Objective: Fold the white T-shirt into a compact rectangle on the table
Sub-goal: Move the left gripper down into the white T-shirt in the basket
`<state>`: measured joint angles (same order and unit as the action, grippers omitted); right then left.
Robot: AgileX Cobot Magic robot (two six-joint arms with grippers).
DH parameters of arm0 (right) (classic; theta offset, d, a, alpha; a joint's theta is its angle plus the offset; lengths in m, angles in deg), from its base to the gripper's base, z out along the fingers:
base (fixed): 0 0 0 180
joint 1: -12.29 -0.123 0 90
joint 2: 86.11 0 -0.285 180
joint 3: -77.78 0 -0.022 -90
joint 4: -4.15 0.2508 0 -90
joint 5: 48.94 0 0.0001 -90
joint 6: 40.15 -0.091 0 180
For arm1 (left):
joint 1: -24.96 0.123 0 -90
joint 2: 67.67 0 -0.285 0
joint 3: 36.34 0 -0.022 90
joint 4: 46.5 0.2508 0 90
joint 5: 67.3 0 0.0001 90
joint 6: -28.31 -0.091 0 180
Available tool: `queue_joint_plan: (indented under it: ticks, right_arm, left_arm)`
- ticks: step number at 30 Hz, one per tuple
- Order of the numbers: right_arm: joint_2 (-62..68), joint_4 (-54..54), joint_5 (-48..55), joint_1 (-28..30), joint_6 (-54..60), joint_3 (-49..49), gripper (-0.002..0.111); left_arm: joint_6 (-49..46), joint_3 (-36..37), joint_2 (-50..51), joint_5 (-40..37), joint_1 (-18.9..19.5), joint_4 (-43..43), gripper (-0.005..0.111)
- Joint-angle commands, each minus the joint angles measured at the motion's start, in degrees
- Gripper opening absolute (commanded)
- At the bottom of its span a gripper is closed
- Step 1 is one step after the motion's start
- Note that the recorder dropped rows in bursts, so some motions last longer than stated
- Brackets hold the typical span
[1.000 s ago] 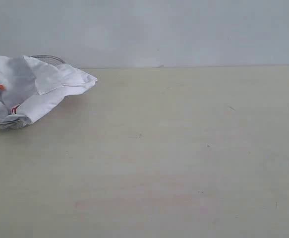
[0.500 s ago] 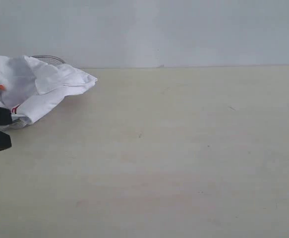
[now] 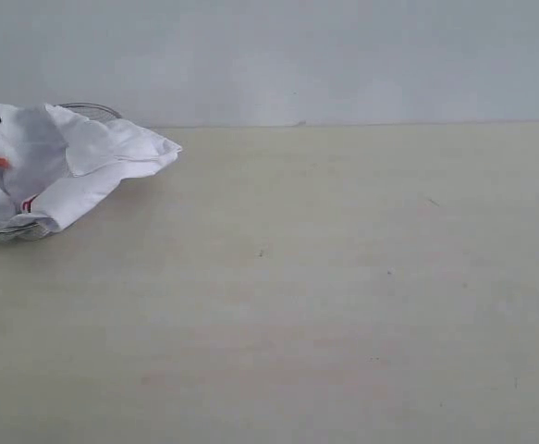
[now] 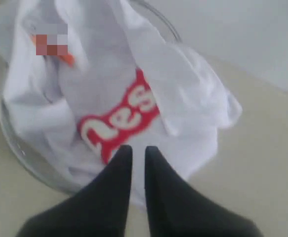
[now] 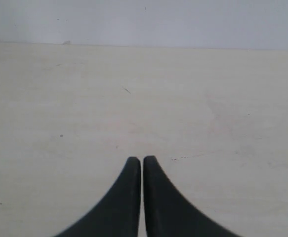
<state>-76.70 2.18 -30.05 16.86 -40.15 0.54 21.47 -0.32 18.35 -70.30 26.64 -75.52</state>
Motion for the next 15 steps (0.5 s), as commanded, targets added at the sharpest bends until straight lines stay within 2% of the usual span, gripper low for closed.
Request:
queue_joint_plan:
  ticks: [1, 3, 5, 10, 15]
  right_arm:
    - [-0.4, -0.1, -0.4, 0.4, 0.0, 0.0, 0.0]
    - [-0.4, -0.1, -0.7, 0.4, 0.0, 0.0, 0.0]
    - [-0.4, -0.1, -0.5, 0.4, 0.0, 0.0, 0.0]
    - [-0.4, -0.1, -0.4, 0.4, 0.0, 0.0, 0.0]
    - [-0.4, -0.1, -0.4, 0.4, 0.0, 0.0, 0.0]
  left_arm:
    - [-2.7, -12.3, 10.0, -8.7, 7.0, 1.8, 0.038]
    - [-3.2, -18.1, 14.4, -14.0, 8.9, 1.8, 0.053]
    - [-3.2, -23.0, 18.9, -18.7, 10.1, 1.8, 0.061]
    - [-3.5, -30.8, 26.5, -22.2, 11.7, 1.8, 0.06]
    - [-3.5, -34.3, 30.7, -22.6, 11.8, 1.5, 0.06]
